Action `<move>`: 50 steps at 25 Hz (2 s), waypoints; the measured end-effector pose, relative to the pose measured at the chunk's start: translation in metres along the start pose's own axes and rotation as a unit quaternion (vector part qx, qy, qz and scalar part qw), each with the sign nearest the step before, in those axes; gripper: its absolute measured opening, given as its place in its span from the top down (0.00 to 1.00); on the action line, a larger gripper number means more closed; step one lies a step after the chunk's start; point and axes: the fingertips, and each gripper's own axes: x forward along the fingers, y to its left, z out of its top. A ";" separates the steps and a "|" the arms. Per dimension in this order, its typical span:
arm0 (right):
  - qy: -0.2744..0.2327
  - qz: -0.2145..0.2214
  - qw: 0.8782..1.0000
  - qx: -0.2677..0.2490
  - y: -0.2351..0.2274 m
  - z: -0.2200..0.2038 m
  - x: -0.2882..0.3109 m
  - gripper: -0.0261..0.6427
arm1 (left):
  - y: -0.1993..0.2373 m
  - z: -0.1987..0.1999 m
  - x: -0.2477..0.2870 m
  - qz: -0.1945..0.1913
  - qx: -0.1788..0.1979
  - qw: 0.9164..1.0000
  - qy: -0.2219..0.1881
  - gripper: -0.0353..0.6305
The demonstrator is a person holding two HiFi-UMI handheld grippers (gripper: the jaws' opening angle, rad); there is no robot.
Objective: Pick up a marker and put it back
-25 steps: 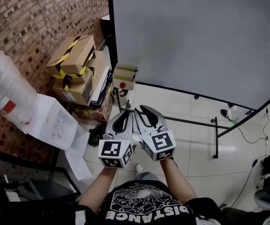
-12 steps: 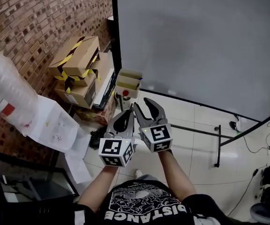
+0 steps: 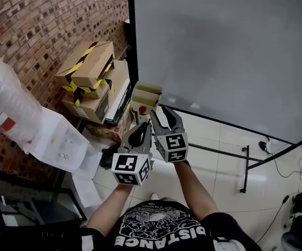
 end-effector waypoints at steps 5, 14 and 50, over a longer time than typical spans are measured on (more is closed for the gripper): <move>0.006 -0.005 1.000 0.005 -0.009 -0.008 0.018 0.76 | 0.004 0.001 0.008 0.002 0.002 1.000 0.000 0.94; 0.025 -0.007 1.000 -0.004 -0.017 -0.021 0.041 0.77 | 0.016 -0.004 0.013 0.011 -0.001 1.000 0.008 0.94; -0.104 -0.042 0.992 -0.053 0.000 0.092 -0.028 0.91 | -0.002 0.007 -0.035 0.007 -0.003 1.000 0.001 0.94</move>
